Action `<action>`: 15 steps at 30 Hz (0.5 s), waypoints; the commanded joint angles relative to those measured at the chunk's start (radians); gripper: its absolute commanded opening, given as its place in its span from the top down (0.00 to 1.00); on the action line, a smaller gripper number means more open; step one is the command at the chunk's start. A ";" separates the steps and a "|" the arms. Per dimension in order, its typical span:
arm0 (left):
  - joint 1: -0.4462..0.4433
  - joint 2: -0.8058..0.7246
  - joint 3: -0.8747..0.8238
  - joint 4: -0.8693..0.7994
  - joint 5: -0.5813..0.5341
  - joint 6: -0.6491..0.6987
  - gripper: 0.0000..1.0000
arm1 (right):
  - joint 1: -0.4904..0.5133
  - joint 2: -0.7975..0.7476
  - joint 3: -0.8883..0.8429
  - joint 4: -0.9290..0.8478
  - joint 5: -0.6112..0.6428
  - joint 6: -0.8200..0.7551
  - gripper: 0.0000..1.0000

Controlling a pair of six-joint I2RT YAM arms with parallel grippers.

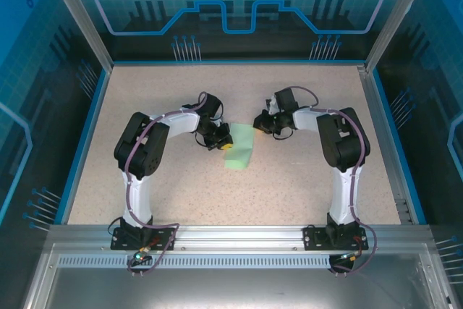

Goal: Fold a paper plane with a square sheet of paper (pick it up from the middle)
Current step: Fold the square sheet of paper in half at the center of the table.

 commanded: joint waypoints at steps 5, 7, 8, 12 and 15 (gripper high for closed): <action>-0.005 0.069 -0.030 -0.075 -0.073 0.018 0.96 | 0.076 -0.130 -0.004 -0.055 0.060 -0.011 0.88; -0.005 0.070 -0.028 -0.075 -0.071 0.017 0.96 | 0.114 -0.112 -0.015 -0.048 0.030 0.013 0.88; -0.004 0.071 -0.029 -0.075 -0.071 0.017 0.96 | 0.129 -0.101 -0.019 -0.046 0.016 0.024 0.89; -0.005 0.070 -0.031 -0.074 -0.071 0.013 0.96 | 0.179 -0.065 -0.031 -0.045 -0.014 0.050 0.89; -0.005 0.069 -0.033 -0.073 -0.071 0.012 0.96 | 0.177 -0.055 -0.054 -0.042 -0.012 0.057 0.89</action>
